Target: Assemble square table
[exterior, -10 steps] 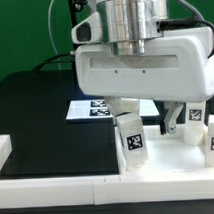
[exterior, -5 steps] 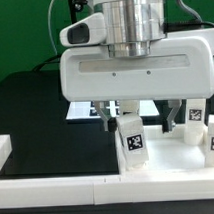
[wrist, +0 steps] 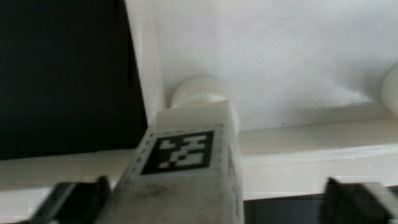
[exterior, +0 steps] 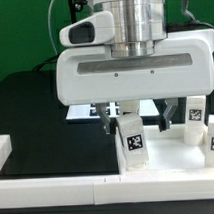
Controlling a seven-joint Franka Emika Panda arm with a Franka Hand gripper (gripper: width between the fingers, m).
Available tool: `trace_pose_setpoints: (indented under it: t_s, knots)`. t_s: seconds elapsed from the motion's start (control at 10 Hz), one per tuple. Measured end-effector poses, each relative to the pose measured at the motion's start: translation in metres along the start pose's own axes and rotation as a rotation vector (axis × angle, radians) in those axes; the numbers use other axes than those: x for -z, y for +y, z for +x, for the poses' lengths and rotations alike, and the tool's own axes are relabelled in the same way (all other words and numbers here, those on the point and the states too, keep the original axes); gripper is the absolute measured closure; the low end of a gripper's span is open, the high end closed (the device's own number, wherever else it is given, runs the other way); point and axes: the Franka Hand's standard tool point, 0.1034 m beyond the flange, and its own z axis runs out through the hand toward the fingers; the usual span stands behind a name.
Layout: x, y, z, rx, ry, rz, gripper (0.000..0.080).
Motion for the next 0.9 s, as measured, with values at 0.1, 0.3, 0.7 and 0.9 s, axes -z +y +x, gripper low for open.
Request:
trace_pose_setpoints:
  t_s: [0.1,0.3,0.7,0.9]
  knots:
    - [0.0,-0.0001,0.0,-0.031,0.0,0.0,0.0376]
    - [0.0,0.0002,0.0,-0.149,0.0,0.001,0.0515]
    - [-0.0007,0.0006,-0.0003,-0.521,0.001,-0.005,0.0515]
    - [-0.0014,0.0013,0.0005,-0.878,0.004,0.005,0.0515]
